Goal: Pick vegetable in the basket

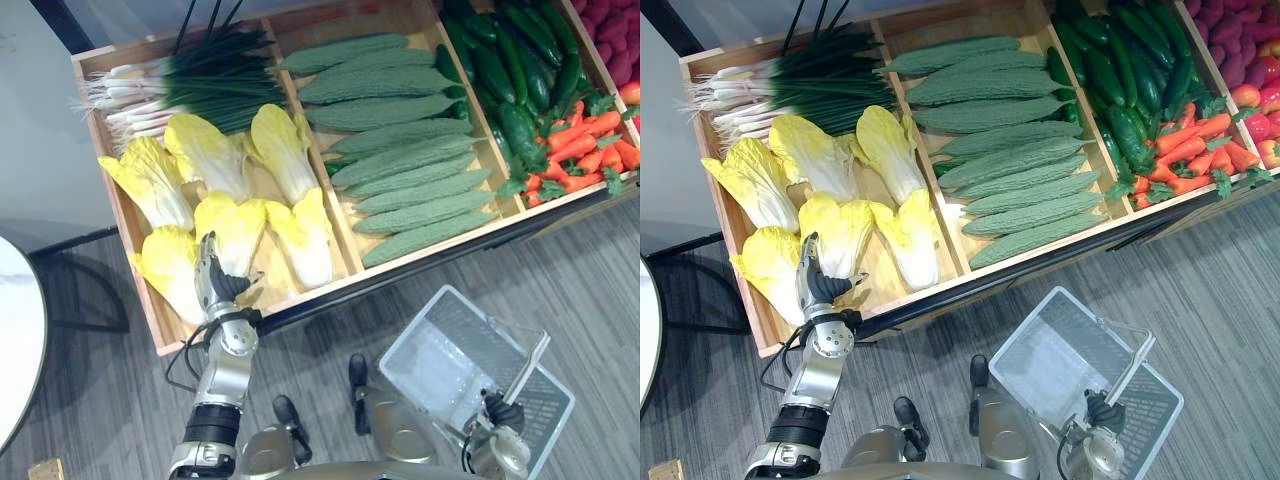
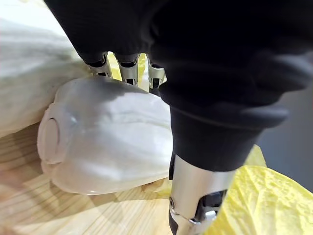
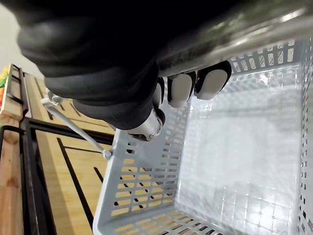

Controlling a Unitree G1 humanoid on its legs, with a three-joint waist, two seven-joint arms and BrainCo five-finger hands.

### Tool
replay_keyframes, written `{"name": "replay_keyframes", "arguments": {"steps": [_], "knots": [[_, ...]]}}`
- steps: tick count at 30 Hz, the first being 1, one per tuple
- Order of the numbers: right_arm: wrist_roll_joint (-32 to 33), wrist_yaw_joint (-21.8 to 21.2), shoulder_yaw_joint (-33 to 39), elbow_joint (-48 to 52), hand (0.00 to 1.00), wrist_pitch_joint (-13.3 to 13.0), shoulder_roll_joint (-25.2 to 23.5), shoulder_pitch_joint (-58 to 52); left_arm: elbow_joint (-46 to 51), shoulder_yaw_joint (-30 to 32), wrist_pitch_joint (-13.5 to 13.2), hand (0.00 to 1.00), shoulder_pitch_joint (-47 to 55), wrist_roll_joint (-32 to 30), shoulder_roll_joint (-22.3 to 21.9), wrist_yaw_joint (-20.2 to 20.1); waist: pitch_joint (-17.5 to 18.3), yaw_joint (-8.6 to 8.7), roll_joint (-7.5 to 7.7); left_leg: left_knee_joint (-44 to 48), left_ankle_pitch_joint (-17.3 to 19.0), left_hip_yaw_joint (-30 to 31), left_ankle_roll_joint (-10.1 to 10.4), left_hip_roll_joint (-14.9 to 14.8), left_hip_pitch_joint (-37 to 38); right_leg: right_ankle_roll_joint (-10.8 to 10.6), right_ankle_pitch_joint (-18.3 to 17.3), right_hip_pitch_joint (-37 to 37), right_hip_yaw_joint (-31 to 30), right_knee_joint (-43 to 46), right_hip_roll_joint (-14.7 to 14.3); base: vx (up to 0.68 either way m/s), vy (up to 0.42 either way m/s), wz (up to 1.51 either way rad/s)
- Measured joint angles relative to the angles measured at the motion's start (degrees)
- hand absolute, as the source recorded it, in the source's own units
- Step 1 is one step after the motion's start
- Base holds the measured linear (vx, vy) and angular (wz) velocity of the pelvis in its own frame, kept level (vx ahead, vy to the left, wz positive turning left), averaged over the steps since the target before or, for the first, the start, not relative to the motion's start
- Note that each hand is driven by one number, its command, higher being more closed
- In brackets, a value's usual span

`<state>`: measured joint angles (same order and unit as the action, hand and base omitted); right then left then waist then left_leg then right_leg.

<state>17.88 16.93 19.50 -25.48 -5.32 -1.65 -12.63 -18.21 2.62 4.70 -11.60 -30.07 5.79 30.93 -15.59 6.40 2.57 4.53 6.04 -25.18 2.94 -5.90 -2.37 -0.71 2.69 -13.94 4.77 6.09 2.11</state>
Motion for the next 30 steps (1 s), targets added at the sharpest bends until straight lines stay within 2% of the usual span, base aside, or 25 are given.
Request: {"name": "replay_keyframes", "arguments": {"steps": [5,7,14,19,25,30], "knots": [[0.03,-0.92,0.05,0.02,1.00,0.02,1.44,2.53,-3.87,0.98,-1.43,1.00,-4.41,1.33,3.52,-2.24,-1.51,0.57,-0.26,0.06,0.02,0.60,0.00,-0.06,-0.72,-0.31,0.60,-0.40,0.00,-0.48,0.01,-0.06,-0.023,0.02],[0.03,-0.95,0.08,0.02,1.00,0.03,2.08,3.56,-5.37,1.08,-1.75,1.00,-6.24,3.72,4.66,-2.68,-1.90,0.62,-0.39,0.09,0.01,0.68,-0.01,-0.02,-0.96,-0.27,1.23,-0.34,-0.03,-1.08,0.04,0.00,0.000,0.00],[0.05,-0.94,0.75,0.07,1.00,0.01,2.05,4.53,-4.91,1.83,-3.32,1.00,-7.90,8.55,4.55,-3.58,-2.91,0.69,-0.61,-0.24,0.01,0.69,-0.02,0.11,-1.01,-0.34,1.56,-0.26,-0.11,-1.79,0.03,0.01,0.000,0.00],[0.05,-0.87,2.02,0.07,1.00,0.01,1.93,4.52,1.14,1.30,-3.46,1.00,-3.72,11.06,2.10,-4.47,-3.28,0.86,-0.97,-0.52,0.00,1.23,-0.02,0.56,0.43,-0.34,1.55,1.24,-0.44,-2.43,0.00,0.02,0.012,-0.02],[0.04,-0.81,2.87,0.19,1.00,0.00,1.75,4.31,12.32,-2.28,-4.19,1.00,0.81,12.10,-1.22,-4.37,-3.43,0.79,-1.26,-0.10,0.30,1.89,-0.32,0.54,1.50,-0.61,1.06,2.83,-0.15,-2.27,0.03,-0.02,-0.002,0.05],[0.03,-0.72,2.89,1.79,1.00,0.00,1.76,3.77,20.15,-2.35,-6.84,1.00,3.02,12.60,-2.78,-2.71,-3.89,0.56,-2.67,6.00,3.74,4.09,-0.37,-0.86,1.08,-0.69,-1.00,4.19,-0.36,0.87,-0.40,-0.04,-0.013,-0.01]]}}
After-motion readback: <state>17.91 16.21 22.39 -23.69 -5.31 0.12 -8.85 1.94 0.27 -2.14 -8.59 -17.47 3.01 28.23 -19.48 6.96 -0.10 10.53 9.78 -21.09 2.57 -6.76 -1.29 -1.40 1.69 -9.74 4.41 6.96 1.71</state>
